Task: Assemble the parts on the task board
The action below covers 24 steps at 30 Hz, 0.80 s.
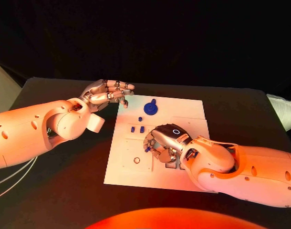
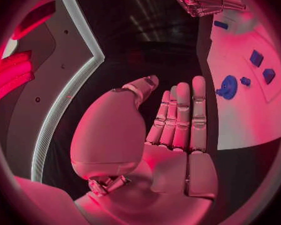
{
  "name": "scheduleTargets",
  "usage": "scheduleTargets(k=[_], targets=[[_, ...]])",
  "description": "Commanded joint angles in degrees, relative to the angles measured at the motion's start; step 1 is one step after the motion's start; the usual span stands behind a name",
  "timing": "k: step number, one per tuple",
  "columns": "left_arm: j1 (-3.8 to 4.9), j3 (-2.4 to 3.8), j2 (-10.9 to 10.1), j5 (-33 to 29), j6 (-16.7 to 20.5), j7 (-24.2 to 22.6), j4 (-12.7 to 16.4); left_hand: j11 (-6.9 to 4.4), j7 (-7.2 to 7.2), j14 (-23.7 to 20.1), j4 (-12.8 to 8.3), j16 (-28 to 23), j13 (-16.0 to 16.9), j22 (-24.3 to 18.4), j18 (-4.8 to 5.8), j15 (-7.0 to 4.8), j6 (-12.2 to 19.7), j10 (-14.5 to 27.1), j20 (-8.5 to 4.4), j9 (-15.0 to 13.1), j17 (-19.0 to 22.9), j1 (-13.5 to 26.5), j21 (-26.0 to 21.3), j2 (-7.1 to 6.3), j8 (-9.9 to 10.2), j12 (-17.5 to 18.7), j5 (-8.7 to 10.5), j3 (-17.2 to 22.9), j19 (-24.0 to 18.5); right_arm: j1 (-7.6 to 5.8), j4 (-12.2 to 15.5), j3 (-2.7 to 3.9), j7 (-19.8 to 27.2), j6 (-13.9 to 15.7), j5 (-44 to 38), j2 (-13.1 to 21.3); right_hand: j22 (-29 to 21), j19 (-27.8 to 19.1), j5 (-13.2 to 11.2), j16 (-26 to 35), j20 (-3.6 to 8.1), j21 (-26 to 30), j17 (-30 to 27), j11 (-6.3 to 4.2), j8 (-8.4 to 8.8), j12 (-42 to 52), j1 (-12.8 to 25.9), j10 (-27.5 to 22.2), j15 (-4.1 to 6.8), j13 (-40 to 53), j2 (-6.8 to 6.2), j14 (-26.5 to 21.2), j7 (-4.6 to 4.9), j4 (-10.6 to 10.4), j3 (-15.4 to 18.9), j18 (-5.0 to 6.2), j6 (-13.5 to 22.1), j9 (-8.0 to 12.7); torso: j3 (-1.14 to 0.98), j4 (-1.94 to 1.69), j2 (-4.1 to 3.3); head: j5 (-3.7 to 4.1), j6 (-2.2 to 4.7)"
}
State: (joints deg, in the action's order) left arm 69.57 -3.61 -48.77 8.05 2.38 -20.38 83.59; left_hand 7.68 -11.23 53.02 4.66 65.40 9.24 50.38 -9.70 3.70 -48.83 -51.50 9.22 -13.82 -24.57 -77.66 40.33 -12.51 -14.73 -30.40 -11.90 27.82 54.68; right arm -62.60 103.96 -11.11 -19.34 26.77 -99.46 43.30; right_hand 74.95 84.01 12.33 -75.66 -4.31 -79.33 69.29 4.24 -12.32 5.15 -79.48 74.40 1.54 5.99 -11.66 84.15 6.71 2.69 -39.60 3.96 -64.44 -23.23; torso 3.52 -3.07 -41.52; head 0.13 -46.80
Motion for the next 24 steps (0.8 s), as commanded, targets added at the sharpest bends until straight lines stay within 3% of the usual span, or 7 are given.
scheduleTargets(k=[1, 24], targets=[[0.02, 0.05, 0.0, -0.4, -0.7, -0.2, 0.1, 0.04, -0.04, 0.0, 0.1, -0.3, -0.1, -0.1, -0.78, 0.17, -0.1, 0.4, 0.02, 0.0, 0.0, -0.4, -0.4, 0.18, -0.2, -0.3, 0.38, -0.3, 0.5, 0.08, 0.0, -0.01, -0.6, -1.0, -1.4, -0.1, 4.1, 1.2, 0.3, -0.1, 0.44, -0.3, 0.0, -1.56, -0.39, -0.2, 0.6, 1.9, 0.39, 0.1, 0.16, 2.2, 0.07, -0.1, -0.3, -1.11, -0.5, -0.1, 0.04, -0.04, 0.01, 0.01, -0.2], [0.02, 0.05, -0.1, -0.4, -0.9, -0.2, 0.2, 0.07, -0.09, 0.0, 0.1, -0.3, -0.1, -0.1, -0.78, 0.19, 0.1, 0.4, 0.03, 0.0, 0.0, -0.4, -0.4, 0.14, -0.2, -0.3, 0.39, -0.4, 0.5, 0.13, -1.4, 0.0, -0.3, -2.1, -1.6, -1.3, 4.2, 1.2, 0.4, -0.2, 0.44, -0.4, 0.1, -1.57, -0.44, -0.2, 0.7, 2.0, 0.39, 0.2, 0.09, 2.2, 0.07, 0.0, -0.3, -1.12, -0.5, -0.1, 0.07, -0.02, 0.02, 0.19, -0.61]])
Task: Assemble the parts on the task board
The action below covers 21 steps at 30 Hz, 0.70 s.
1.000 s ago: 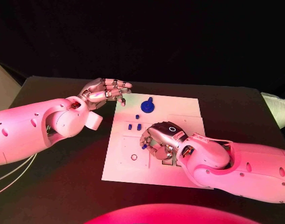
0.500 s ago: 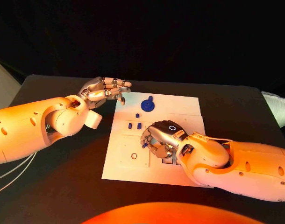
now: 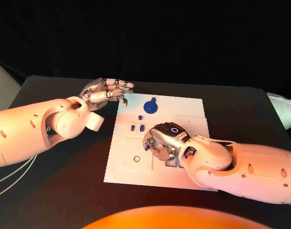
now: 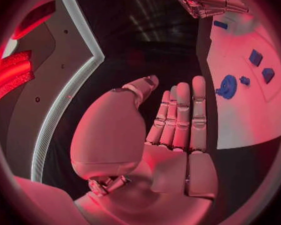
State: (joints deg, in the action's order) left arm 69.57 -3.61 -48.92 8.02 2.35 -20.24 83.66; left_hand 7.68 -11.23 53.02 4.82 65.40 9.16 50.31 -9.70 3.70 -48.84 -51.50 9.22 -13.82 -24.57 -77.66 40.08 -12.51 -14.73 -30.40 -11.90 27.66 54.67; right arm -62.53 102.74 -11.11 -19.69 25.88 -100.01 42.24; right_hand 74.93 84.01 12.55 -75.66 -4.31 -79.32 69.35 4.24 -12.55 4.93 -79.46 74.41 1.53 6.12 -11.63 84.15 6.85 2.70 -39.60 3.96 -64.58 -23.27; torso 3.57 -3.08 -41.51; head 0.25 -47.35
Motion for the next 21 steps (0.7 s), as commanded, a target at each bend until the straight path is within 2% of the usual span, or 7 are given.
scheduleTargets(k=[1, 15, 21], targets=[[0.02, 0.05, 0.1, -0.4, -0.9, -0.3, 0.2, 0.07, -0.09, 0.0, 0.0, -0.3, -0.1, -0.1, -0.78, 0.19, 0.1, 0.4, 0.03, 0.0, 0.0, -0.4, -0.2, 0.13, -0.2, -0.3, 0.4, -0.3, 0.5, 0.08, -0.3, -0.01, 0.0, -1.2, -1.1, -0.3, 4.2, 1.2, 0.2, -0.2, 0.44, -0.4, 0.0, -1.57, -0.21, 0.0, 0.7, 2.0, 0.4, 0.1, 0.06, 2.2, -0.07, 0.0, -0.3, -1.11, -0.4, -0.1, 0.01, 0.0, 0.02, 0.1, -0.11], [0.03, 0.05, -0.1, -0.4, -1.3, -0.1, 0.3, 0.11, -0.13, 0.0, 0.0, -0.3, -0.1, -0.1, -0.78, 0.21, 0.2, 0.5, 0.04, 0.1, 0.0, -0.4, -0.3, 0.19, -0.2, -0.3, 0.39, -0.4, 0.5, 0.57, -1.2, -0.01, 0.6, -3.9, -1.4, -1.3, 4.0, 1.1, 0.3, -0.1, 0.45, -0.2, -0.2, -1.56, -0.23, 0.0, 0.8, 2.0, 0.4, 0.1, 0.01, 2.1, -0.06, 0.0, -0.4, -1.06, -0.3, -0.1, 0.0, 0.01, 0.02, 0.11, -0.49], [0.03, 0.05, -0.1, -0.4, -1.3, -0.1, 0.3, 0.11, -0.13, 0.0, 0.0, -0.3, -0.1, -0.1, -0.78, 0.21, 0.2, 0.5, 0.04, 0.1, 0.0, -0.4, -0.3, 0.19, -0.2, -0.3, 0.39, -0.4, 0.5, 0.66, -1.3, -0.06, 1.9, -4.4, -0.3, -1.5, 3.2, 0.6, 0.0, 0.6, 0.22, 0.6, -1.6, -1.14, 0.11, -0.9, 2.1, 0.9, 0.06, 0.1, -0.48, 1.8, 0.4, -0.2, 0.1, -0.85, 0.7, -0.2, 0.0, 0.03, 0.05, 0.06, -0.52]])
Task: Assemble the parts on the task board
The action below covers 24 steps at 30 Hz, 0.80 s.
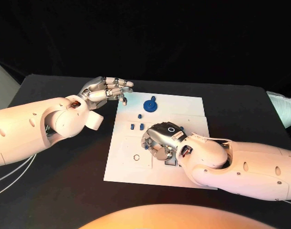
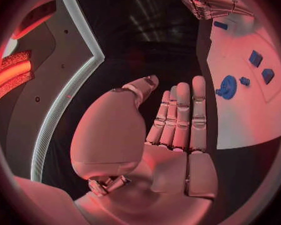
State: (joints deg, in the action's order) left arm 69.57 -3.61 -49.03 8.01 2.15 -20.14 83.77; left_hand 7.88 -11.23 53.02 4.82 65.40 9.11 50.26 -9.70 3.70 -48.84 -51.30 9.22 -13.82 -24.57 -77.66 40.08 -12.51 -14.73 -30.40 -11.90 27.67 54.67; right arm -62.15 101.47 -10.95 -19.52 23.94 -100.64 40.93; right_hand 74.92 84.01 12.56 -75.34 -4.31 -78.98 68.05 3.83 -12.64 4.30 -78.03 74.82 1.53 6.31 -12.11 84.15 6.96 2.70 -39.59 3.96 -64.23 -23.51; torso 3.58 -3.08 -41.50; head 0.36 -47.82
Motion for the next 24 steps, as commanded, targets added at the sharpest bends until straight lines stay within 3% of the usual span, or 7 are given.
scheduleTargets(k=[1, 3, 6, 8, 9, 18, 24], targets=[[0.03, 0.05, 0.0, -0.4, -1.1, -0.2, 0.2, -0.1, -0.13, 0.0, 0.0, -0.3, -0.1, -0.1, -0.77, 0.22, 0.2, 0.3, 0.04, 0.1, 0.0, -0.4, -0.3, 0.19, -0.2, -0.3, 0.39, -0.4, 0.5, 0.29, -0.1, -0.23, 2.0, -2.5, 0.6, -0.1, 3.0, 0.4, 0.0, 0.4, 0.14, 0.5, -0.5, -0.61, 0.31, -0.5, 0.9, 0.1, -0.03, -0.2, -0.15, 1.7, 0.38, -0.2, 0.3, -0.8, 0.6, 0.0, 0.0, 0.02, 0.03, -0.03, -0.08], [0.03, 0.05, 0.0, -0.4, -1.1, -0.2, 0.2, -0.1, -0.13, 0.0, 0.0, -0.3, -0.1, -0.1, -0.77, 0.22, 0.2, 0.3, 0.04, 0.1, 0.0, -0.4, -0.3, 0.19, -0.2, -0.3, 0.39, -0.4, 0.5, 0.3, -0.1, -0.26, 2.6, -2.2, 1.2, -0.1, 0.6, -0.9, 0.1, 1.4, -0.36, 3.0, -2.0, 0.24, 1.37, -0.9, 1.8, -2.8, -0.72, -0.8, -0.77, 1.3, 1.14, -0.5, 0.7, -0.18, 2.6, 0.4, -0.01, 0.0, 0.02, 0.04, -0.1], [0.03, 0.05, 0.0, -0.4, -1.1, -0.2, 0.2, -0.1, -0.13, 0.0, 0.0, -0.3, -0.1, -0.1, -0.77, 0.22, 0.2, 0.3, 0.04, 0.1, 0.0, -0.4, -0.3, 0.19, -0.2, -0.3, 0.39, -0.4, 0.5, 0.31, -0.1, -0.29, 3.2, -1.3, 1.8, 0.1, -2.7, -2.7, 0.2, 2.0, -1.06, 6.5, -3.3, 1.04, 2.8, -0.8, 2.5, -6.8, -1.41, -2.0, -1.93, 0.9, 1.41, -0.6, 0.8, 0.67, 5.0, 0.8, -0.01, 0.02, 0.03, -0.02, 0.02], [0.03, 0.05, 0.0, -0.4, -1.2, -0.1, 0.2, -0.1, -0.13, 0.0, 0.0, -0.3, -0.1, -0.1, -0.77, 0.22, 0.2, 0.3, 0.04, 0.1, 0.0, -0.4, -0.3, 0.19, -0.2, -0.3, 0.39, -0.4, 0.5, 0.31, -0.1, -0.3, 3.5, -0.6, 2.1, 0.3, -9.2, -6.6, 0.3, 7.6, -1.6, 13.7, -10.7, 1.79, 3.67, -0.5, 2.5, -10.8, -2.05, -2.7, -2.69, -2.2, 1.85, -0.4, 0.9, 2.33, 6.4, 1.1, -0.01, 0.02, 0.05, 0.01, 0.04], [0.03, 0.05, 0.0, -0.4, -1.2, -0.1, 0.2, -0.1, -0.13, 0.0, 0.0, -0.3, -0.1, -0.1, -0.77, 0.22, 0.2, 0.3, 0.04, 0.1, 0.0, -0.4, -0.3, 0.19, -0.2, -0.3, 0.39, -0.4, 0.5, 0.31, -0.1, -0.31, 3.6, -0.2, 2.2, 0.4, -10.6, -7.5, 0.4, 9.0, -1.78, 15.3, -12.6, 1.94, 3.91, -0.5, 2.3, -11.8, -2.11, -2.7, -2.94, -3.0, 1.88, -0.2, 1.1, 2.66, 6.8, 1.2, -0.01, 0.01, 0.05, 0.03, 0.14], [0.03, 0.05, -0.1, -0.7, -1.0, -0.2, 0.3, -0.09, -0.11, -0.1, 0.1, -0.4, -0.1, -0.1, -0.77, 0.24, 0.2, 0.4, 0.06, 0.1, 0.0, -0.5, -0.4, 0.39, -0.3, -0.4, 0.37, -0.4, 0.6, 0.31, 0.4, -0.32, 3.6, 3.6, 2.6, 1.4, -17.1, -11.5, 0.8, 13.5, -2.47, 23.0, -20.0, 2.77, 6.33, 0.5, 0.3, -17.3, -2.8, -2.5, -3.19, -7.0, 2.76, 0.7, 4.6, 4.14, 10.4, 2.2, -0.06, 0.03, 0.02, 0.22, 0.33], [0.02, 0.05, -0.1, -1.3, -0.9, -0.3, 0.4, -0.12, -0.09, -0.1, 0.1, -0.4, -0.2, -0.2, -0.78, 0.22, 0.1, 0.4, 0.06, 0.1, 0.0, -0.5, -0.4, 0.46, -0.3, -0.4, 0.37, -0.3, 0.6, 0.29, 1.5, -0.31, 3.7, 6.1, 3.2, 2.7, -16.6, -11.2, 1.4, 12.8, -2.48, 22.7, -19.6, 2.76, 6.15, 1.3, 0.2, -17.0, -2.79, -2.3, -2.74, -6.8, 2.83, 0.4, 4.9, 4.04, 9.8, 2.1, -0.02, 0.02, 0.03, 0.49, 0.46]])
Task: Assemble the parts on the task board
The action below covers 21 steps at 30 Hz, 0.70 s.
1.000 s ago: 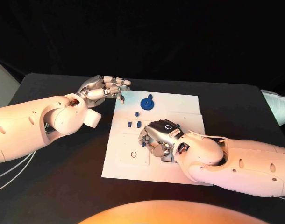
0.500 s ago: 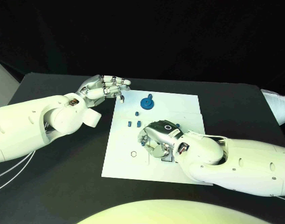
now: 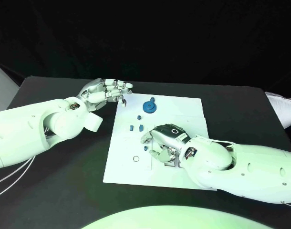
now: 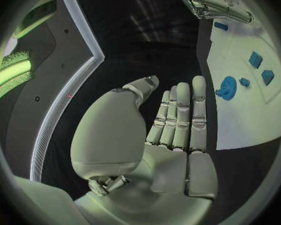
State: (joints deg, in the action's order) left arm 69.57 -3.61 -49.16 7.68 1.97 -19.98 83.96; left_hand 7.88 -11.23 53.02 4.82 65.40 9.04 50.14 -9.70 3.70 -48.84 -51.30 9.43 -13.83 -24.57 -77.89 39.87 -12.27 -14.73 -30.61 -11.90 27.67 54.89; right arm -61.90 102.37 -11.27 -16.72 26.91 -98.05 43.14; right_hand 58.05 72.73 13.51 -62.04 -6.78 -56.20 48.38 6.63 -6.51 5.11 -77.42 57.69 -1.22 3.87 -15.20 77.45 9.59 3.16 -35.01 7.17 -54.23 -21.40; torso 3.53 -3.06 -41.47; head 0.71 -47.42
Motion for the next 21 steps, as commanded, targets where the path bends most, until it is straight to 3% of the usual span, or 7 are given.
scheduleTargets(k=[1, 4, 8, 11, 13, 18, 21], targets=[[0.02, 0.05, 0.1, -1.1, -0.7, -0.4, 0.2, -0.11, -0.09, -0.1, 0.1, -0.4, -0.1, 0.0, -0.78, 0.22, 0.1, 0.4, -0.16, 0.1, 0.0, -0.3, -0.2, 0.23, -0.3, -0.2, 0.37, -0.3, 0.4, 0.01, 1.0, 0.02, 0.9, 3.8, 0.8, 1.0, 0.6, 0.4, 1.0, -0.9, 0.01, -0.5, 0.3, -0.08, -0.03, 1.0, -0.5, 0.4, 0.01, 0.2, 0.46, 0.1, 0.2, -0.1, 0.3, 0.76, -0.4, 0.0, 0.01, 0.0, 0.01, 0.13, 0.06], [0.02, 0.05, 0.1, -1.1, -0.7, -0.4, 0.1, -0.11, -0.09, -0.1, 0.1, -0.4, -0.1, 0.0, -0.78, 0.22, 0.1, 0.4, -0.16, 0.1, 0.0, -0.3, -0.2, 0.23, -0.3, -0.2, 0.37, -0.3, 0.4, -0.34, 2.1, 0.17, 1.4, 5.6, 2.5, 2.7, 3.4, 2.4, 2.2, -3.1, 0.28, -3.5, 2.2, -0.48, -0.22, 3.2, 0.0, 2.6, 0.35, 0.3, 0.46, 1.7, -0.08, -0.7, -0.5, 0.12, -1.3, 0.1, 0.04, 0.0, 0.03, 0.51, 0.28], [0.02, 0.05, 0.1, -1.2, -0.8, -0.4, 0.1, -0.13, -0.07, -0.1, 0.0, -0.4, -0.1, -0.1, -0.79, 0.21, 0.1, 0.4, -0.16, 0.1, 0.0, -0.4, -0.2, 0.27, -0.3, -0.3, 0.37, -0.3, 0.4, -1.91, 3.2, 0.51, 1.8, 5.7, 7.4, 6.0, 7.3, 5.0, 1.7, -6.2, 0.6, -7.6, 5.2, -1.01, -0.24, 5.3, 1.3, 6.7, 0.61, 0.2, 0.16, 4.0, -0.03, -2.0, -2.0, -0.83, -1.9, 0.1, 0.12, 0.0, 0.1, 0.8, 0.47], [0.02, 0.05, 0.1, -1.2, -0.8, -0.4, 0.1, -0.13, -0.07, -0.1, 0.0, -0.4, -0.1, -0.1, -0.79, 0.21, 0.1, 0.4, -0.16, 0.1, 0.0, -0.4, -0.2, 0.27, -0.3, -0.3, 0.37, -0.3, 0.4, -3.96, 3.3, 0.71, 1.7, 3.6, 12.4, 9.1, 6.5, 4.8, 1.3, -6.0, 0.45, -6.5, 4.0, -0.95, 0.27, 4.9, 6.0, 7.3, 0.43, -0.1, -1.26, 3.8, 0.18, -5.6, 1.2, -0.73, -1.5, 0.3, 0.15, 0.0, 0.12, 0.82, 0.57], [0.02, 0.05, 0.1, -1.2, -0.8, -0.4, 0.0, -0.13, -0.07, -0.1, 0.0, -0.4, -0.1, -0.1, -0.79, 0.21, 0.1, 0.4, -0.16, 0.1, 0.0, -0.4, -0.2, 0.27, -0.3, -0.3, 0.37, -0.3, 0.4, -4.99, 3.2, 0.77, 1.9, 2.5, 14.7, 10.5, 6.3, 4.7, 0.9, -6.0, 0.48, -6.1, 3.7, -1.15, 0.38, 4.9, 6.8, 7.6, 0.55, 0.0, -1.34, 3.7, -0.01, -6.3, 4.0, -0.67, -1.6, 0.3, 0.14, -0.01, 0.12, 1.03, 0.74], [0.02, 0.05, 0.2, -1.2, -0.9, -0.4, -0.1, -0.14, -0.07, -0.1, 0.0, -0.4, -0.1, -0.1, -0.79, 0.2, 0.1, 0.3, -0.16, 0.1, 0.0, -0.5, -0.2, 0.3, -0.4, -0.3, 0.38, -0.3, 0.4, -8.53, 1.9, 0.86, 5.0, -2.5, 19.4, 14.3, 7.6, 5.7, -0.8, -7.7, 0.72, -7.1, 5.2, -1.43, 0.88, 4.5, 4.7, 7.5, 0.83, 0.0, -0.97, 4.1, -0.57, -7.0, 9.2, -1.02, -1.5, 0.5, 0.09, 0.03, 0.07, 1.41, 1.21], [0.02, 0.04, 0.2, -1.2, -0.9, -0.4, -0.2, -0.14, -0.07, -0.1, 0.0, -0.4, -0.1, -0.1, -0.79, 0.2, 0.1, 0.3, -0.16, 0.1, 0.0, -0.5, -0.2, 0.3, -0.4, -0.3, 0.38, -0.3, 0.4, -9.85, 1.0, 0.87, 6.9, -5.1, 19.0, 15.7, 8.6, 6.3, -0.8, -8.9, 0.75, -8.1, 6.3, -1.47, 1.21, 4.1, 3.3, 6.7, 0.84, 0.0, -0.73, 4.5, -0.68, -7.4, 11.8, -1.25, -1.3, 0.7, 0.01, 0.03, 0.02, 1.65, 1.47]])
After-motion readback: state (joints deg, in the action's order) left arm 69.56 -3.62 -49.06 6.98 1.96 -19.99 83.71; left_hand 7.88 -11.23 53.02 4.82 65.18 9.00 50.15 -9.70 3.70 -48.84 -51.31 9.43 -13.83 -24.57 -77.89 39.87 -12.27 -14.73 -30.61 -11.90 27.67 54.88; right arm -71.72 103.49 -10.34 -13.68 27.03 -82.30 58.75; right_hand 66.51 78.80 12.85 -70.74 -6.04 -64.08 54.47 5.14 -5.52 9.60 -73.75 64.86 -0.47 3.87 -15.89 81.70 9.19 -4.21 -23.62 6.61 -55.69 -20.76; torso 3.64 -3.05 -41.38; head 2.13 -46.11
